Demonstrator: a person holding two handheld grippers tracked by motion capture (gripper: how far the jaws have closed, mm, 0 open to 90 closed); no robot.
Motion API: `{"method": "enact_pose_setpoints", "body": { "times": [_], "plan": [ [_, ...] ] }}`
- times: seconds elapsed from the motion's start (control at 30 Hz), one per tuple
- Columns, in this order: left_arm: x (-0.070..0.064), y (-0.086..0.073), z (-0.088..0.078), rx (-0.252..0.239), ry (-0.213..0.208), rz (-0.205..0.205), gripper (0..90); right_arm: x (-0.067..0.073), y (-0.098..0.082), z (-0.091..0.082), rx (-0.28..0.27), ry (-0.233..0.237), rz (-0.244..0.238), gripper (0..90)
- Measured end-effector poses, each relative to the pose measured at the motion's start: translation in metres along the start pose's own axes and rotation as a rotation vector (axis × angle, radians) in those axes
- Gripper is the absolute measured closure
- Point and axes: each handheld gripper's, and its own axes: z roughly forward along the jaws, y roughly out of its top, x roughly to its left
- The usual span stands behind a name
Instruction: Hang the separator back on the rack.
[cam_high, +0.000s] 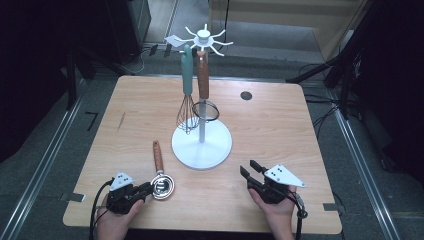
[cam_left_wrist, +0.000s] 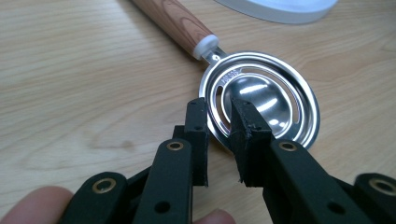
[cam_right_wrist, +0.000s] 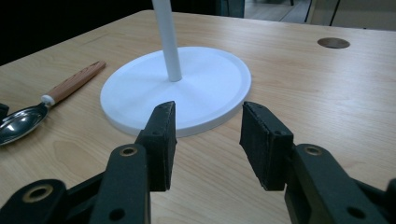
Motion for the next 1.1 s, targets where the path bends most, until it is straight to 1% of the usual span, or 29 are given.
{"method": "enact_pose_setpoints", "body": {
  "times": [0.07, 0.17, 0.23, 0.27, 0.3, 0.4, 0.5, 0.57, 0.63, 0.7, 0.77, 0.8, 0.83, 0.9, 0.93, 0.97, 1.03, 1.1],
  "plan": [
    [-0.006, 0.000, 0.002, 0.007, -0.011, 0.013, 76.7, 0.004, -0.001, 0.001, 0.006, 0.010, -0.003, 57.0],
    [-0.015, 0.000, 0.005, 0.013, -0.047, 0.022, 75.9, 0.010, -0.001, 0.003, 0.005, 0.026, -0.010, 56.6],
    [-0.023, -0.001, 0.008, 0.022, -0.066, 0.039, 75.2, 0.015, -0.001, 0.004, 0.005, 0.042, -0.012, 56.3],
    [-0.027, -0.001, 0.010, 0.024, -0.081, 0.046, 74.5, 0.018, 0.000, 0.006, 0.007, 0.048, -0.016, 56.3],
    [-0.030, -0.001, 0.012, 0.025, -0.106, 0.046, 73.6, 0.021, -0.001, 0.007, 0.011, 0.056, -0.023, 56.2],
    [-0.036, 0.000, 0.013, 0.018, -0.139, 0.062, 72.0, 0.027, -0.002, 0.011, 0.019, 0.067, -0.032, 56.1],
    [-0.035, 0.001, 0.011, -0.003, -0.146, 0.055, 66.8, 0.032, -0.003, 0.013, 0.026, 0.083, -0.037, 55.5],
    [-0.030, 0.003, 0.010, -0.035, -0.153, 0.025, 62.3, 0.035, -0.003, 0.013, 0.022, 0.099, -0.036, 55.0],
    [-0.024, 0.005, 0.011, -0.056, -0.134, 0.004, 58.0, 0.038, -0.004, 0.015, 0.027, 0.106, -0.041, 54.8],
    [-0.021, 0.008, 0.016, -0.054, -0.128, -0.003, 56.9, 0.040, -0.005, 0.017, 0.033, 0.115, -0.047, 54.7],
    [-0.021, 0.010, 0.022, -0.033, -0.124, 0.006, 56.6, 0.042, -0.005, 0.019, 0.039, 0.117, -0.048, 54.7],
    [-0.022, 0.011, 0.025, -0.013, -0.121, 0.017, 56.7, 0.042, -0.006, 0.019, 0.040, 0.118, -0.049, 54.7],
    [-0.023, 0.012, 0.029, -0.003, -0.118, 0.026, 57.1, 0.043, -0.006, 0.020, 0.041, 0.120, -0.051, 54.7],
    [-0.026, 0.014, 0.032, 0.003, -0.105, 0.049, 60.1, 0.044, -0.006, 0.020, 0.045, 0.122, -0.049, 54.7],
    [-0.027, 0.015, 0.032, 0.006, -0.100, 0.057, 63.6, 0.044, -0.007, 0.020, 0.046, 0.122, -0.057, 54.6],
    [-0.029, 0.015, 0.033, 0.012, -0.103, 0.066, 65.8, 0.044, -0.007, 0.021, 0.047, 0.122, -0.056, 54.6],
    [-0.032, 0.014, 0.033, 0.014, -0.102, 0.075, 69.2, 0.045, -0.007, 0.021, 0.045, 0.123, -0.053, 54.5],
    [-0.035, 0.013, 0.033, 0.015, -0.106, 0.074, 70.4, 0.045, -0.008, 0.020, 0.049, 0.126, -0.054, 54.5]
  ]
}}
